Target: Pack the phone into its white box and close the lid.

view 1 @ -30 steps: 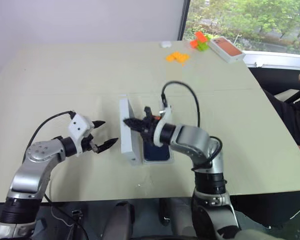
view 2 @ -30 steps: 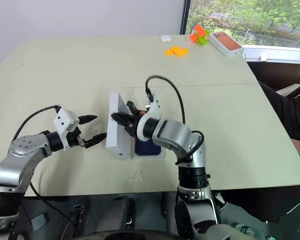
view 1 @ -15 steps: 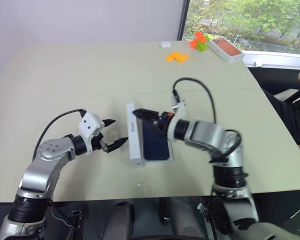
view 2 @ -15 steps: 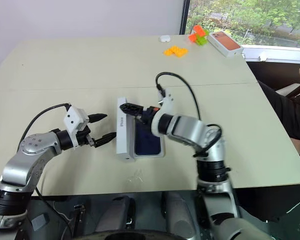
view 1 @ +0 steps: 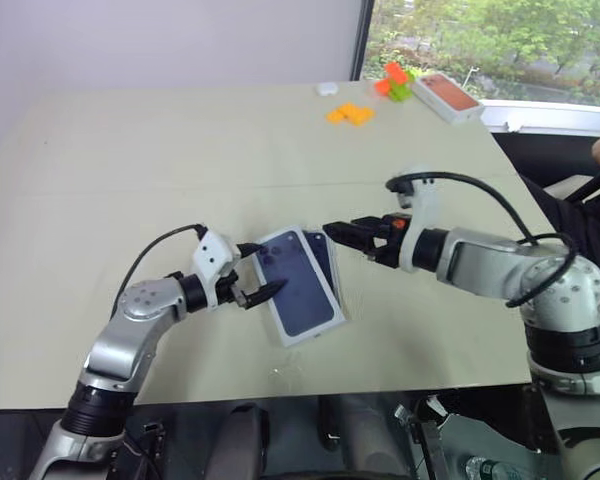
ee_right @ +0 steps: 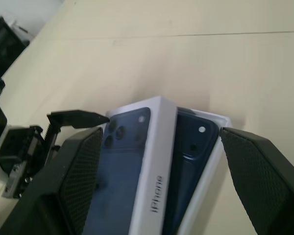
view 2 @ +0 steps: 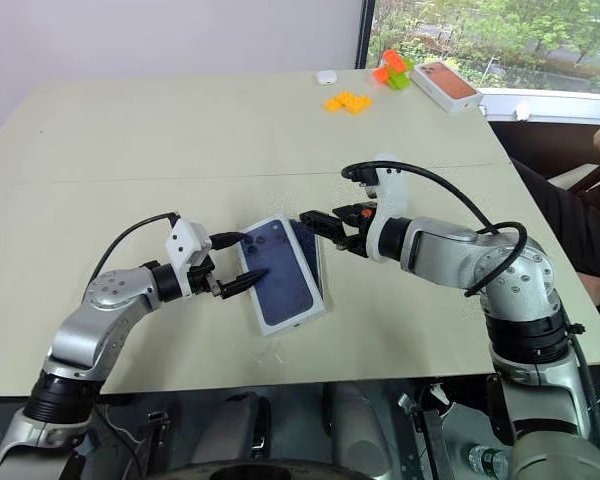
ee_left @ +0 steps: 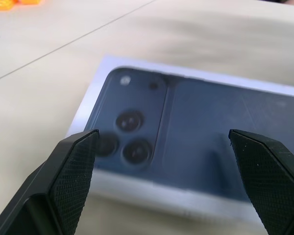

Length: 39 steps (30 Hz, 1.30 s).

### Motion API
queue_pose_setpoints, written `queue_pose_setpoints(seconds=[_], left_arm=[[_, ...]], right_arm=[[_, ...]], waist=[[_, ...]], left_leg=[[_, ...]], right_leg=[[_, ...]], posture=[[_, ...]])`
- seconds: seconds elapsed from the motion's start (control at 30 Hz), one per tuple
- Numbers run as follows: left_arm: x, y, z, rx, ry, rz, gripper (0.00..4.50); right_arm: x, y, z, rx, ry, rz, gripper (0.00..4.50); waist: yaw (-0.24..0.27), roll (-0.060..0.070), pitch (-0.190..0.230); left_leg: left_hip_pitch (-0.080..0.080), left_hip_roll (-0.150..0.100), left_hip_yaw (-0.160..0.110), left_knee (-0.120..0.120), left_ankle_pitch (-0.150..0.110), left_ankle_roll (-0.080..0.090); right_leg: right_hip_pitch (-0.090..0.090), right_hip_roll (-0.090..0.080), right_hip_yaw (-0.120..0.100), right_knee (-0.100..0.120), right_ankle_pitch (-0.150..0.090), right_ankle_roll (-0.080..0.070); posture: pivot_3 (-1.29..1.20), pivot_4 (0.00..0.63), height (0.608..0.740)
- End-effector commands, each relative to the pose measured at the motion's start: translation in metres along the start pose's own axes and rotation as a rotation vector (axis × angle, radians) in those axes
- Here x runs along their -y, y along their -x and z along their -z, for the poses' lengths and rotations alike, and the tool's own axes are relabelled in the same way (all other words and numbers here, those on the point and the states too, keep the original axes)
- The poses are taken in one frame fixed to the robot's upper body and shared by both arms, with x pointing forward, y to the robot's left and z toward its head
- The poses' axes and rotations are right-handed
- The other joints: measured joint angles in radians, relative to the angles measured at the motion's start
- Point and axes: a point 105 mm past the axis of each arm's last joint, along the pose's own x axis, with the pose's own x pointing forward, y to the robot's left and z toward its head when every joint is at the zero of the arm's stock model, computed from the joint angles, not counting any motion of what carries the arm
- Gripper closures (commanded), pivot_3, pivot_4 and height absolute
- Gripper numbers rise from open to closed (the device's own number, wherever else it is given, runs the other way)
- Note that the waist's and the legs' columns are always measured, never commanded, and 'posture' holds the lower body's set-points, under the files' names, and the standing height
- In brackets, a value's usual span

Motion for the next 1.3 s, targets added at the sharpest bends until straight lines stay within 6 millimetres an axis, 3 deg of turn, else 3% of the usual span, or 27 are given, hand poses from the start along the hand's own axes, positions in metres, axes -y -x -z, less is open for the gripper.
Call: queue_pose_setpoints(seconds=[0.03, 0.13, 0.2, 0.27, 0.37, 0.43, 0.53, 0.7, 1.0, 1.3], left_arm=[[-0.018, 0.006, -0.021, 0.115, 0.039, -0.118, 0.00], [-0.039, 0.020, -0.020, 0.104, 0.053, -0.245, 0.00], [-0.053, 0.037, -0.015, 0.079, 0.088, -0.326, 0.00], [-0.061, 0.053, -0.005, 0.016, 0.114, -0.380, 0.00], [-0.054, 0.064, 0.005, -0.057, 0.140, -0.346, 0.00], [-0.037, 0.065, 0.017, -0.150, 0.146, -0.265, 0.93], [-0.019, 0.059, 0.030, -0.260, 0.126, -0.200, 2.38], [0.007, 0.038, 0.032, -0.314, 0.114, -0.106, 2.38], [0.027, 0.018, 0.025, -0.282, 0.116, -0.052, 2.38], [0.019, 0.012, 0.017, -0.235, 0.123, -0.122, 2.38]], right_arm=[[-0.001, 0.006, -0.010, 0.042, 0.224, 0.030, 0.52], [0.002, 0.007, -0.006, 0.023, 0.329, 0.041, 0.52], [0.002, 0.007, -0.004, 0.017, 0.371, 0.020, 1.03], [0.000, 0.008, -0.001, 0.005, 0.397, -0.010, 1.80], [0.002, 0.007, 0.003, -0.028, 0.482, -0.012, 3.37], [0.004, 0.004, 0.007, -0.061, 0.553, -0.014, 4.49], [0.005, 0.000, 0.011, -0.093, 0.613, -0.015, 4.50], [0.009, -0.008, 0.024, -0.166, 0.684, -0.006, 4.50], [-0.001, -0.014, 0.042, -0.221, 0.682, -0.072, 4.50], [-0.020, -0.019, 0.050, -0.218, 0.660, -0.138, 4.50]], waist=[[0.002, 0.000, 0.000], [0.001, -0.001, 0.000], [-0.001, -0.001, 0.000], [-0.003, -0.001, 0.000], [0.000, -0.001, 0.000], [0.000, -0.001, 0.000], [0.006, -0.001, 0.000], [0.004, -0.001, 0.000], [0.003, -0.001, -0.001], [0.004, -0.001, -0.001]], left_leg=[[0.000, 0.000, 0.000, 0.000, 0.000, 0.000], [0.000, 0.000, 0.000, 0.001, 0.000, 0.000], [0.000, 0.000, 0.000, 0.001, 0.000, 0.000], [0.001, 0.000, 0.001, 0.001, 0.000, 0.000], [0.001, 0.000, 0.000, 0.001, 0.000, 0.000], [0.001, 0.000, 0.000, 0.001, 0.000, 0.000], [0.001, -0.001, 0.001, 0.001, 0.000, 0.000], [0.001, -0.002, 0.001, 0.002, 0.000, 0.000], [0.001, -0.002, 0.001, 0.002, 0.000, 0.000], [0.002, -0.003, 0.001, 0.002, 0.000, 0.000]], right_leg=[[0.000, 0.000, 0.000, 0.000, 0.000, 0.000], [0.000, 0.000, 0.000, 0.000, 0.000, 0.000], [0.000, 0.000, 0.000, 0.000, 0.000, 0.001], [0.000, 0.000, 0.000, 0.000, 0.000, 0.000], [0.000, 0.000, 0.000, 0.001, 0.000, 0.000], [0.000, 0.000, 0.000, 0.001, 0.000, 0.000], [0.000, -0.002, 0.000, 0.000, 0.000, 0.000], [0.001, -0.003, 0.000, -0.001, 0.001, -0.001], [0.001, -0.002, 0.000, 0.000, 0.001, -0.001], [0.001, -0.002, 0.000, 0.001, 0.001, -0.001]], posture=[[0.00, 0.150, 0.740], [0.00, 0.150, 0.740], [0.00, 0.150, 0.740], [0.00, 0.150, 0.740], [0.00, 0.150, 0.740], [0.00, 0.150, 0.740], [0.00, 0.150, 0.740], [0.00, 0.150, 0.740], [0.00, 0.150, 0.740], [0.00, 0.150, 0.740]])
